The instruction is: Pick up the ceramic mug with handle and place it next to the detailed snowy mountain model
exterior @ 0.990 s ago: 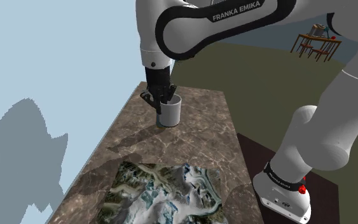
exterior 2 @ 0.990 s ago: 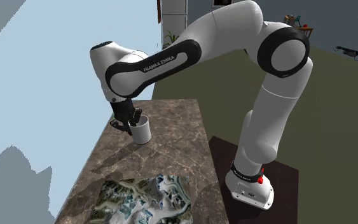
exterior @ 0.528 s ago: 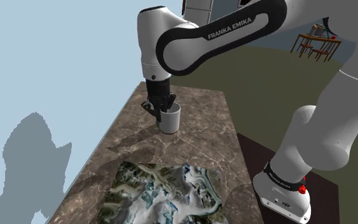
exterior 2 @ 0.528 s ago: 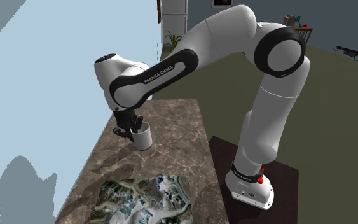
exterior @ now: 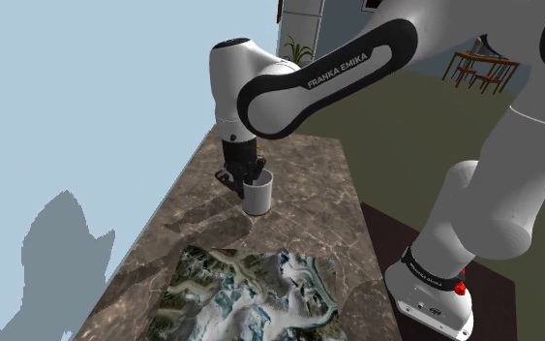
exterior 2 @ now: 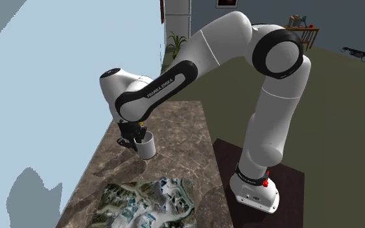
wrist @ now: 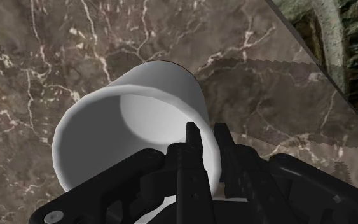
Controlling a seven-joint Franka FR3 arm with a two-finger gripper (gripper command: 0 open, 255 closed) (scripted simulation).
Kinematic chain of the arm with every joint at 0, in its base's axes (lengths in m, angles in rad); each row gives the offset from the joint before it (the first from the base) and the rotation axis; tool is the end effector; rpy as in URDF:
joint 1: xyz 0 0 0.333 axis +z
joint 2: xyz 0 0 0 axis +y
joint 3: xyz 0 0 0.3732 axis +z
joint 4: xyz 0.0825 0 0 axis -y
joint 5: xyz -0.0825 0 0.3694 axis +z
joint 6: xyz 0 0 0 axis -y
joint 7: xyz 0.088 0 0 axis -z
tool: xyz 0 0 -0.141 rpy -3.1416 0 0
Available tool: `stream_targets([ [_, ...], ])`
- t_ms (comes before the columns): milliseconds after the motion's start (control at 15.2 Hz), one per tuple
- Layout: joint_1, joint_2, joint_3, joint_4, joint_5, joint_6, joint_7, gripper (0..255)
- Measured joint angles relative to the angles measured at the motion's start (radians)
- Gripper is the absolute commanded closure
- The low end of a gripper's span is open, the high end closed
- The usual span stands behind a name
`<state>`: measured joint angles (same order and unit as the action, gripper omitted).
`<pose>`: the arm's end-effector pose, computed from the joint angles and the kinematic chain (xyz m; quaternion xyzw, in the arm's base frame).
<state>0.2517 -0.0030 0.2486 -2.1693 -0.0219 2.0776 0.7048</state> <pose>0.4471 0.2425 0.4193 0.9943 -0.0963 -0.0311 0.0331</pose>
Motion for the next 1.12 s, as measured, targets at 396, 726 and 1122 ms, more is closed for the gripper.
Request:
stream_targets([
  [396,0.000,0.028,0.000,-0.034,-0.009,0.061,0.007,255],
  [726,0.000,0.030,0.000,-0.034,-0.010,0.064,0.007,0],
  [1122,0.000,0.030,0.000,-0.034,-0.010,0.064,0.007,0],
])
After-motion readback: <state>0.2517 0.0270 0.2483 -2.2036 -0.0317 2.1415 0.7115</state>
